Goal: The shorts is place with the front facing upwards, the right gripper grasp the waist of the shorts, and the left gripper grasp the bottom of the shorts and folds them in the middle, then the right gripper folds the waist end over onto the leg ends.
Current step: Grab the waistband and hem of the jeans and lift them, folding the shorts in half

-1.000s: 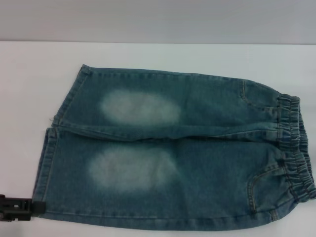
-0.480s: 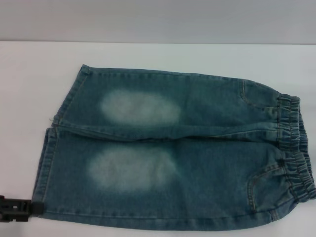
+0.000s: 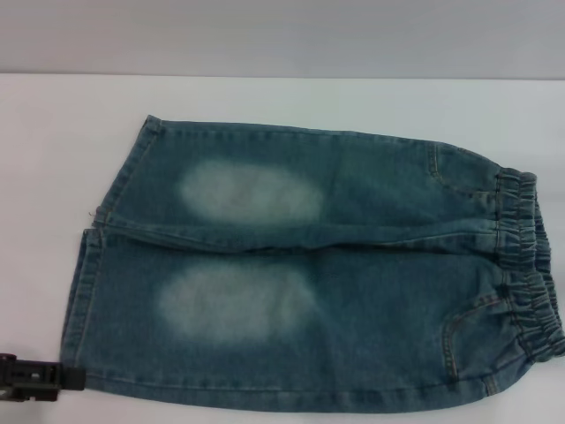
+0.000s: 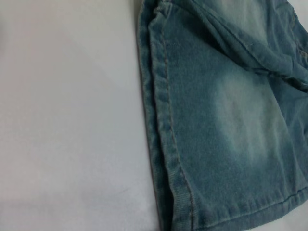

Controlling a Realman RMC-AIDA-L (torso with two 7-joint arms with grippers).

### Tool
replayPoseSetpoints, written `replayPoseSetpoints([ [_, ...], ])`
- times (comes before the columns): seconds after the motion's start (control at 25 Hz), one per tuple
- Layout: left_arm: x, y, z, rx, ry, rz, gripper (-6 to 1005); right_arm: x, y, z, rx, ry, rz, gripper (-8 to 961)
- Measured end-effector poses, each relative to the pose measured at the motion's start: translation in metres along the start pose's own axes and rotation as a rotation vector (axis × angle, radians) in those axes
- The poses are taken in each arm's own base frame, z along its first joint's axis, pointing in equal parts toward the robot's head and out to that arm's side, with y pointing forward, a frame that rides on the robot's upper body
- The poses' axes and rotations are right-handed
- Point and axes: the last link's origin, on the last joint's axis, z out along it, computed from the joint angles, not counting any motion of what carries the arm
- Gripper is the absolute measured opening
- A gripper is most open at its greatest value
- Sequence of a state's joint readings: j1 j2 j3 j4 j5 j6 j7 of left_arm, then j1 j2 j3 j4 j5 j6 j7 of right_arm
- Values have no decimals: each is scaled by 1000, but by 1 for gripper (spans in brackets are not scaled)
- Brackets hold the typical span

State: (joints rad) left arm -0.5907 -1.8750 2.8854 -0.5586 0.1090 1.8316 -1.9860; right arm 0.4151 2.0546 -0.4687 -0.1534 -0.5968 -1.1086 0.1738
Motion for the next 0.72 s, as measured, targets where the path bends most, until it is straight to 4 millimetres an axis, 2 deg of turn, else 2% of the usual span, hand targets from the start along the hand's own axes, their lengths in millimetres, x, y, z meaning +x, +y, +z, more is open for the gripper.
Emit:
replayPoseSetpoints([
  [0.2,2,4,5,-15,-5,13,720,1,-1,-2,3,5,-1,694],
  [0.4,11,14,12,-49,-9,46,717,3,-2,-4,5,10,-1,694],
  [0.48,19,24,16,-82,-11,82,716,4,-3,-5,7,13,-1,694],
  [0.72,26,30,18,-100,-3,105,713,5,-5,-7,11,16,-4,694],
])
